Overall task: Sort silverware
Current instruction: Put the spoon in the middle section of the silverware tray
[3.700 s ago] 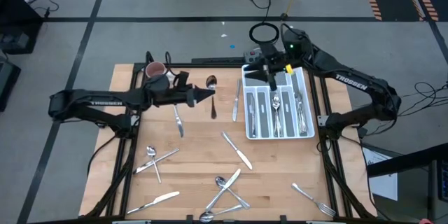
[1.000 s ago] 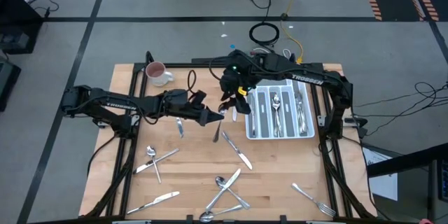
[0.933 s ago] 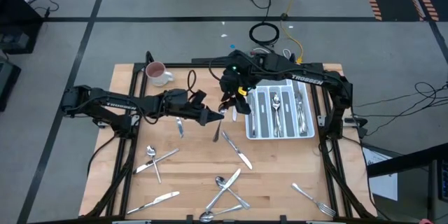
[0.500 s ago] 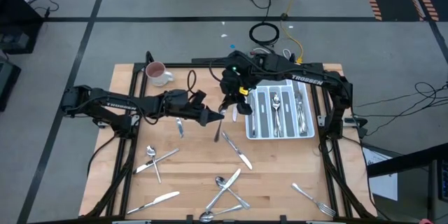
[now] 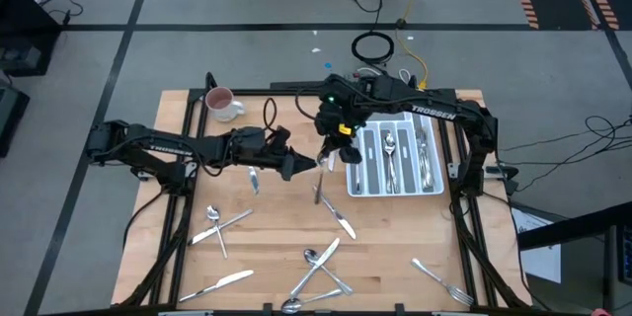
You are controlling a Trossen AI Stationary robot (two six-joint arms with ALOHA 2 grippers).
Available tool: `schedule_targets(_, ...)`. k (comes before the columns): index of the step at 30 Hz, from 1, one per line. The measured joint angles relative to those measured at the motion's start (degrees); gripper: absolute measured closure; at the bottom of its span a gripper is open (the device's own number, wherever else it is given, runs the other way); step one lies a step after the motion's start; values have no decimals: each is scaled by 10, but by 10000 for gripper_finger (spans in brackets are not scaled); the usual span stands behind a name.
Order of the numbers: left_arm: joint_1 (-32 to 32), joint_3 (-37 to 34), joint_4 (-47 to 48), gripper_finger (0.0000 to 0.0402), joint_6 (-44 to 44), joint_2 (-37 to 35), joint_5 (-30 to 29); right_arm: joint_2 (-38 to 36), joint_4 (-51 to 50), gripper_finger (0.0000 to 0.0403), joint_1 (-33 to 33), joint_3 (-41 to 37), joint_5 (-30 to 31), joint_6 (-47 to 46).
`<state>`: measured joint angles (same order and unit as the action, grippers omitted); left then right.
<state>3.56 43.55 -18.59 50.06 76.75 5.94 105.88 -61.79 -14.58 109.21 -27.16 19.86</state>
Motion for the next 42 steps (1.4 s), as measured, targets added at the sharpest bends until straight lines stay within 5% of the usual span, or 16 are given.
schedule_targets(18, 1, 0, 106, 247, -9, -1, -2, -67, -284, 403, -60, 0, 0, 12)
schedule_targets(37, 0, 0, 148, 246, -10, -1, -2, -96, -282, 403, -227, -2, 19, 19)
schedule_targets(42, -1, 0, 154, 246, -10, -1, -2, -95, -281, 403, -262, -57, 49, 37)
